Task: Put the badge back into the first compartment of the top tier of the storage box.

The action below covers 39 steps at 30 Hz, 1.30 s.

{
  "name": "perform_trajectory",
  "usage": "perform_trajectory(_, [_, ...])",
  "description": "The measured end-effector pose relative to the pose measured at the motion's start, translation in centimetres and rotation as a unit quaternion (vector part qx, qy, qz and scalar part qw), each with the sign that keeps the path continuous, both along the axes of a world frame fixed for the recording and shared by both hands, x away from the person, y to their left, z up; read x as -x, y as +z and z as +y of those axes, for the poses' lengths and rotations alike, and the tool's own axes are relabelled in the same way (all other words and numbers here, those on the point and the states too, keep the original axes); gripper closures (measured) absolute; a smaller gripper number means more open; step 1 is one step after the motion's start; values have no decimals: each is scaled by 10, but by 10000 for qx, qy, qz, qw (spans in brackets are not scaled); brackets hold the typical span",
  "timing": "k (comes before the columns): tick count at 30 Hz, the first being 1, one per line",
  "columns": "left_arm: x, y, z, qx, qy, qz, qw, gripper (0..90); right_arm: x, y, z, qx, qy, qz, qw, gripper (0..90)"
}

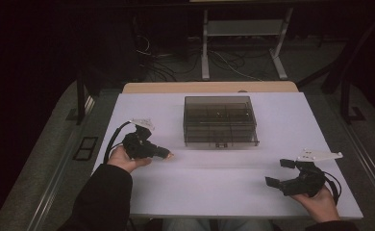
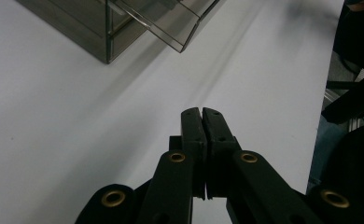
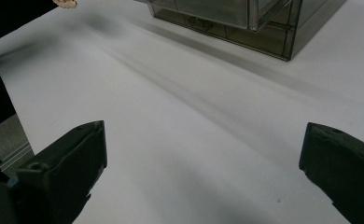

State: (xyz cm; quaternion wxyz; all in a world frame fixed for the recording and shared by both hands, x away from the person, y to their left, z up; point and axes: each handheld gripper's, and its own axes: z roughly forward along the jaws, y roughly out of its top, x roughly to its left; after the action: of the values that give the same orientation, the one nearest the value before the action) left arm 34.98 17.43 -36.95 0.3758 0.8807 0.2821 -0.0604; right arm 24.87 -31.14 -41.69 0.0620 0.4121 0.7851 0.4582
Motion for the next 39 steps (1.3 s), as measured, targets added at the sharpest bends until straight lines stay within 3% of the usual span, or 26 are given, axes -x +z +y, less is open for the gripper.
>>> perform_trajectory(39, [-15,47,-7,84,15,-460,9989,882,0,0,-2,-14,15,-42,10000,3])
